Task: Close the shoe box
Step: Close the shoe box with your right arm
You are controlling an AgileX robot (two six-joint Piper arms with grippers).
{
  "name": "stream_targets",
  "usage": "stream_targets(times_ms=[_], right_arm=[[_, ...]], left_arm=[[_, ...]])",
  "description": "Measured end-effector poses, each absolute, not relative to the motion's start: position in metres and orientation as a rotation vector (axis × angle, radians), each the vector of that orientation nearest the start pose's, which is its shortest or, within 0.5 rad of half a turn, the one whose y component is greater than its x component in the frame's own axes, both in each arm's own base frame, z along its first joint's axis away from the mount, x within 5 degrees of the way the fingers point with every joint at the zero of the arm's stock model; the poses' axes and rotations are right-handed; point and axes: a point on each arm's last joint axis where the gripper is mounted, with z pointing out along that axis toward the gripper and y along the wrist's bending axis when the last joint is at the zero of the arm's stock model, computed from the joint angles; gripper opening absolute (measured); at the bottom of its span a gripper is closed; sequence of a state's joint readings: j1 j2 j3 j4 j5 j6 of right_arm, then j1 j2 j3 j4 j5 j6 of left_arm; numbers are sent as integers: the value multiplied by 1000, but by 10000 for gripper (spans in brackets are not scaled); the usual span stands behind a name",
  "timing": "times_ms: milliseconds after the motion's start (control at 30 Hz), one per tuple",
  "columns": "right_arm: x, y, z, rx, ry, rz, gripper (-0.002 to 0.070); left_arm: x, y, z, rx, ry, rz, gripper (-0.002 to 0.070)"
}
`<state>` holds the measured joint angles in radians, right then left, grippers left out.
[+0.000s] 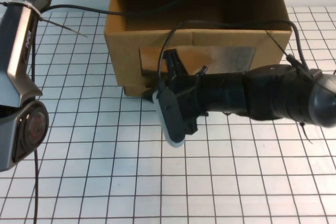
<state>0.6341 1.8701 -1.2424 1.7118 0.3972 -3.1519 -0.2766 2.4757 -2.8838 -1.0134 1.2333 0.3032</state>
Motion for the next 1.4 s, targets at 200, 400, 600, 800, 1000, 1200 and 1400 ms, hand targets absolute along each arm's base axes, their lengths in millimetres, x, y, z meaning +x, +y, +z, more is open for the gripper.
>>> stream_targets(times_ms=[200, 400, 600, 800, 1000, 1200, 1400], right_arm=[[352, 272, 229, -1801, 872, -158, -15], [379, 271, 232, -1759, 879, -197, -15], [402, 267, 234, -1726, 887, -239, -15], [410, 265, 232, -1724, 866, -230, -15], [408, 264, 234, -1721, 849, -207, -15], [372, 256, 261, -1712, 836, -197, -15], [326, 250, 294, -1699, 782, -199, -15]], left_arm=[[465, -208, 380, 682, 1943, -1245, -3], [465, -208, 380, 679, 1937, -1250, -2], [465, -208, 380, 678, 1936, -1250, -2], [466, -208, 380, 678, 1933, -1247, -2], [466, -208, 380, 681, 1931, -1245, -2], [466, -207, 380, 681, 1933, -1244, -2], [467, -203, 380, 676, 1935, -1247, -2]])
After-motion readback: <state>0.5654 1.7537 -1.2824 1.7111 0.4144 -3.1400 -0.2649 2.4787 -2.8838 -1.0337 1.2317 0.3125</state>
